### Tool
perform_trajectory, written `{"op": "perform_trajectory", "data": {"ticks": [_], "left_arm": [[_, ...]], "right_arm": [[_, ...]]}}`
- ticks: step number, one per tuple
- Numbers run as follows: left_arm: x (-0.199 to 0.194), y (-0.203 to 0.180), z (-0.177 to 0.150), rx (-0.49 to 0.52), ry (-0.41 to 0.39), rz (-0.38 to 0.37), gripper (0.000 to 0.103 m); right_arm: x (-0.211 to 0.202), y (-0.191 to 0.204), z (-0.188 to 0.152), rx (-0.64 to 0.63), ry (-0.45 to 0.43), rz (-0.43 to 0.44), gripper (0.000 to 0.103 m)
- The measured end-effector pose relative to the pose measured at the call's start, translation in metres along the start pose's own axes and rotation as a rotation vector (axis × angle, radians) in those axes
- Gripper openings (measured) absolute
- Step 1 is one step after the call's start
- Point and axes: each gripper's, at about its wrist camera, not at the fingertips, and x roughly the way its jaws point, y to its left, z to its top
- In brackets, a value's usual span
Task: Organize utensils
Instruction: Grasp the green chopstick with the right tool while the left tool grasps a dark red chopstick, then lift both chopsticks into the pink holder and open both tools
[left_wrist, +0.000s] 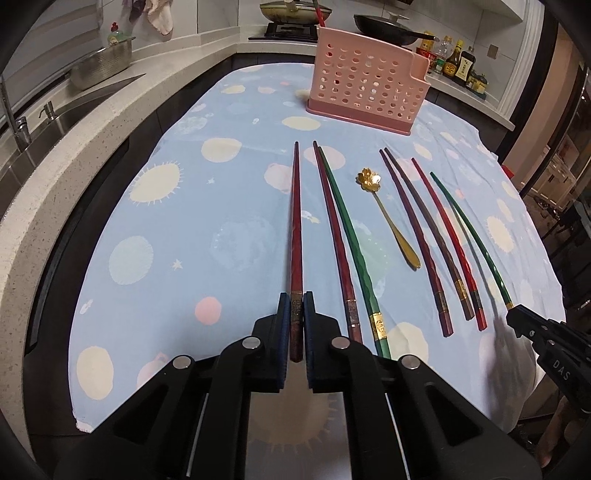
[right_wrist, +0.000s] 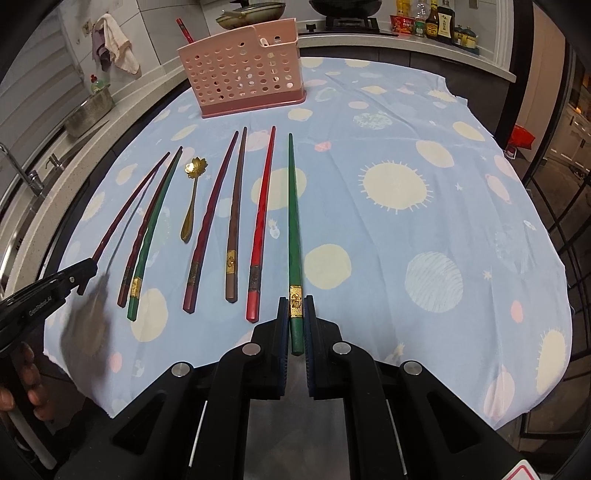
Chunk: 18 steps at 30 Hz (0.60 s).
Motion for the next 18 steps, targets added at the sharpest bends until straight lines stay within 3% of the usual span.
{"op": "perform_trajectory", "data": {"ticks": [10, 18], "left_arm": [[-0.044, 0.006, 0.030, -0.021, -0.118, -0.024, 0.007], [-0.082, 0.012, 0.078, -0.039, -0.245, -0.051, 0.007]], "right_arm": [[-0.049, -0.006, 0.032, 0.040, -0.151, 0.034, 0.007], [-0.085, -0.008, 0.077, 0.044, -0.280, 0.055, 0.007]]}}
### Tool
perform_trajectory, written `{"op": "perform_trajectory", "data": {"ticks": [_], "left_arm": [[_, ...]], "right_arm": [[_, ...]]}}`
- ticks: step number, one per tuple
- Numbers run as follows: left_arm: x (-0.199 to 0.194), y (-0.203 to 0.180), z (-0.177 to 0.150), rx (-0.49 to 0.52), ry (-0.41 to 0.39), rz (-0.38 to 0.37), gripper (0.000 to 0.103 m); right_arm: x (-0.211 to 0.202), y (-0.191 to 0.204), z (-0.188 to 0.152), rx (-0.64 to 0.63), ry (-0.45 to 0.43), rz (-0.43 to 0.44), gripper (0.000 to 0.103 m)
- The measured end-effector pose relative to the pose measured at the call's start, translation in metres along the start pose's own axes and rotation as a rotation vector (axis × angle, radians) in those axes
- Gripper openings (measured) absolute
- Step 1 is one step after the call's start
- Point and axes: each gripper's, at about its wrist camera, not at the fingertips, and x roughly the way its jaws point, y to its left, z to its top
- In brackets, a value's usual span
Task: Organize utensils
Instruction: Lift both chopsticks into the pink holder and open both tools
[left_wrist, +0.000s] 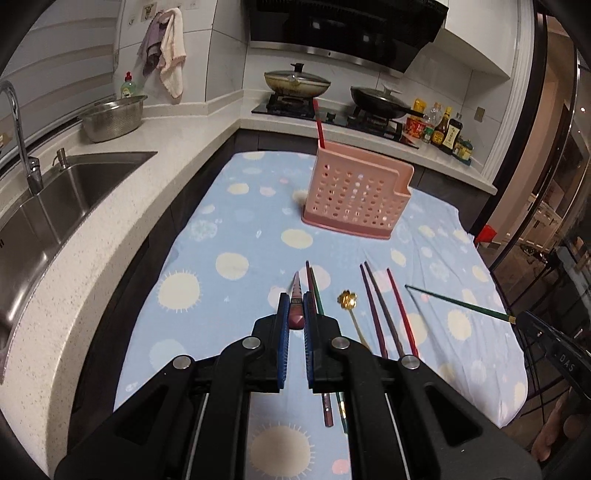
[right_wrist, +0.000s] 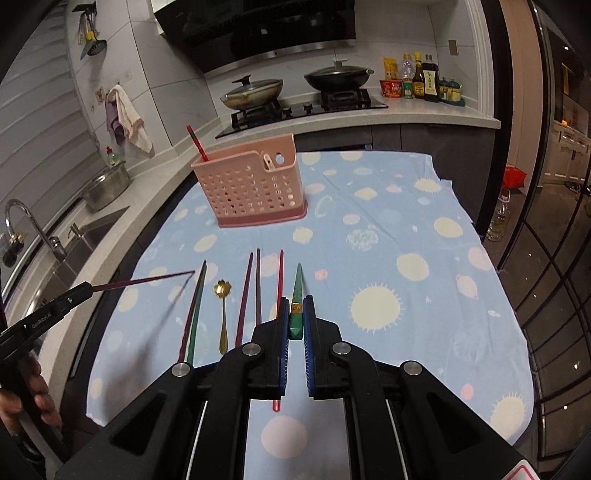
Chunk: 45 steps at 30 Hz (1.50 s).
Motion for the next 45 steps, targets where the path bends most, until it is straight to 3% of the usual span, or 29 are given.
{"op": "perform_trajectory", "data": {"ticks": [7, 20, 31, 36, 45], "left_arm": [[-0.006, -0.006, 0.051, 0.016, -0.099, -0.008, 0.007], [-0.010, -0.031, 0.157, 0.049, -0.263, -0.074, 0.007], [0.019, -0.064, 0.257, 0.076, -0.391, -0.113, 0.007], [0.056, -0.067, 0.272, 0.080, -0.369, -0.105, 0.007], [0.124, -0.058, 0.258, 0.051, -0.245, -0.102, 0.007]], "right_arm": [[-0.011, 0.004, 0.053, -0.012, -0.112, 0.023, 0.007], [0.008, 0.010, 0.156, 0.030, -0.225, 0.150, 0.007], [0.041, 0.048, 0.267, 0.023, -0.382, 0.199, 0.007], [0.080, 0.057, 0.283, 0.025, -0.356, 0.189, 0.007], [0.152, 0.050, 0.267, 0.029, -0.208, 0.153, 0.007]]}}
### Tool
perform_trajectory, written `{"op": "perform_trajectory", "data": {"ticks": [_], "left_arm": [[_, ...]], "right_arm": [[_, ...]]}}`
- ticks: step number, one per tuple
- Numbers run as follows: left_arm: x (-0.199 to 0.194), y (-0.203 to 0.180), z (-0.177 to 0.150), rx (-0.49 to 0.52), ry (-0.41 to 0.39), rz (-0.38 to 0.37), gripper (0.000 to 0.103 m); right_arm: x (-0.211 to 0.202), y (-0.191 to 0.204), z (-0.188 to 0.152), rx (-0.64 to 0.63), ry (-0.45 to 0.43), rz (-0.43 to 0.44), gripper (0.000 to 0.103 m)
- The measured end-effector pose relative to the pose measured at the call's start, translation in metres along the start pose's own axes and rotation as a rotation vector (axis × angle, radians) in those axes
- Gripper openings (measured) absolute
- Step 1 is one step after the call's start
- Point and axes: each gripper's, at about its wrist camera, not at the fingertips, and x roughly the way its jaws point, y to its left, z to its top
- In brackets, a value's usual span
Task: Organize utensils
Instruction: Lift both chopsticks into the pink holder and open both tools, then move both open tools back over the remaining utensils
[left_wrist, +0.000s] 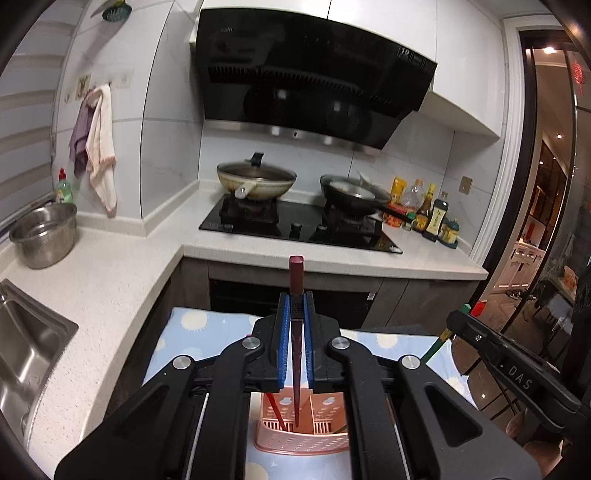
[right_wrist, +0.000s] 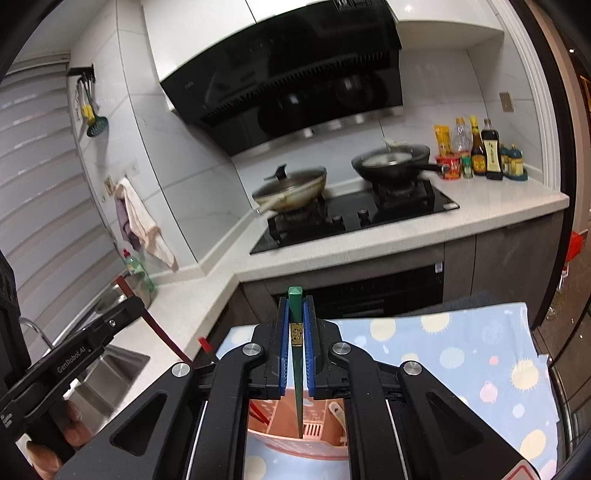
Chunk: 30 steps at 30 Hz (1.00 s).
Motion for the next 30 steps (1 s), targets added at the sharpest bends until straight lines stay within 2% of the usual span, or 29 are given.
{"op": "perform_trajectory", "data": {"ticks": [5, 8, 9, 10, 12, 21, 24, 30], "left_arm": [[0.020, 0.002, -0.015, 0.008, 0.048, 0.037, 0.007], [0.023, 0.002, -0.022, 0.013, 0.060, 0.057, 0.010], [0.023, 0.003, -0.023, 0.013, 0.060, 0.063, 0.018], [0.022, 0.003, -0.024, 0.010, 0.059, 0.068, 0.027], [0.017, 0.004, -0.025, 0.009, 0.047, 0.084, 0.036], [-0.015, 0.007, -0.030, 0.015, 0.030, 0.104, 0.042], [-0.030, 0.009, -0.039, 0.014, 0.037, 0.109, 0.050], [-0.059, 0.012, -0.085, 0.017, 0.091, 0.116, 0.051]], "right_arm": [[0.017, -0.004, -0.015, -0.013, 0.032, -0.037, 0.009], [0.016, -0.005, -0.019, -0.019, 0.019, -0.060, 0.029], [0.014, -0.007, -0.019, -0.014, 0.010, -0.061, 0.038], [0.011, -0.008, -0.019, -0.012, 0.002, -0.061, 0.039], [0.005, -0.008, -0.018, -0.019, -0.011, -0.064, 0.039], [-0.032, 0.002, -0.028, -0.056, -0.023, -0.062, 0.041], [-0.048, 0.003, -0.042, -0.068, -0.006, -0.061, 0.043], [-0.078, -0.007, -0.093, -0.072, 0.073, -0.085, 0.043]]}}
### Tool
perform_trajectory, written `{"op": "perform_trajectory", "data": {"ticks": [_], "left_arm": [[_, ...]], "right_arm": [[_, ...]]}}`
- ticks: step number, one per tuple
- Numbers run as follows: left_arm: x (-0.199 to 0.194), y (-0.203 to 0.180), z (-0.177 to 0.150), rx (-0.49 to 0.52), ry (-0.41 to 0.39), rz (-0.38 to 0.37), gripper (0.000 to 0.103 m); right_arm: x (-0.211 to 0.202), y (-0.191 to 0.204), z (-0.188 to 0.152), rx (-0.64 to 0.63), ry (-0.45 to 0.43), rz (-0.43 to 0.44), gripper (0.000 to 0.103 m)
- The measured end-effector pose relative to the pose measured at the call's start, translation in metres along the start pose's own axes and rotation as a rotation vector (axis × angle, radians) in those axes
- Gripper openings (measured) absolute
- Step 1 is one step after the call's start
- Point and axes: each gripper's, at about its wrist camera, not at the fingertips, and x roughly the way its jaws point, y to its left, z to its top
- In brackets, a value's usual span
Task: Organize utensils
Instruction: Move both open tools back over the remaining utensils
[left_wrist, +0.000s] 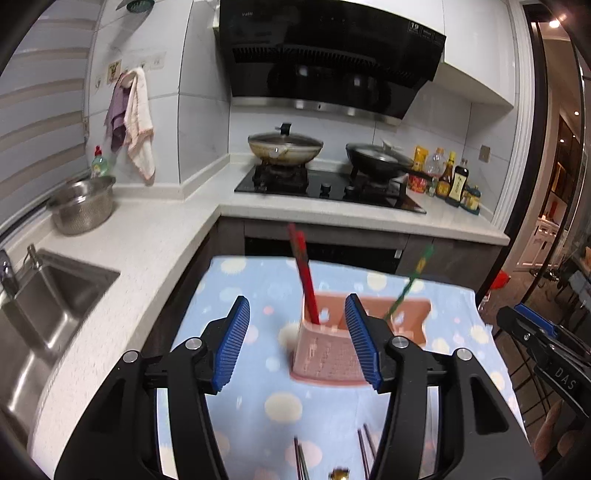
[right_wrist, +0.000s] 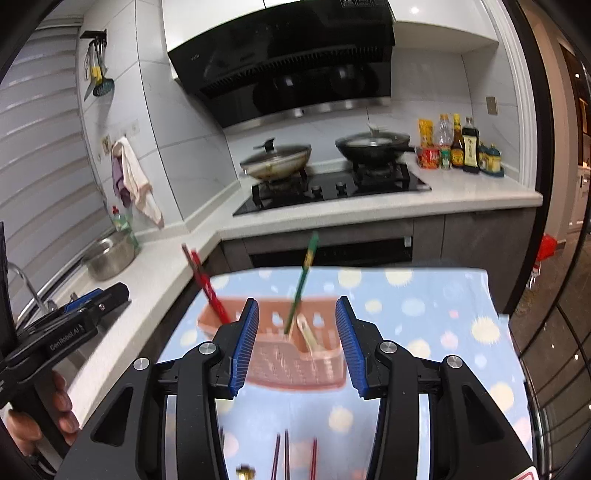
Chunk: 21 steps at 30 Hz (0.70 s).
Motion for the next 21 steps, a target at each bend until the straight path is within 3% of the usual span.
{"op": "perform_trajectory", "data": {"ticks": [15, 21], "left_arm": [[-0.033, 0.008, -0.161, -0.007, 0.257, -0.005, 0.051], [-0.040, 0.015, -0.206, -0.024, 0.336, 0.015, 0.051]], "right_arm": [[-0.039, -0.020, -0.180, 0.038, 0.305, -0.066, 0.043], [-0.042, -0.015, -0.228, 0.005, 0.395, -0.062, 0.043]]}}
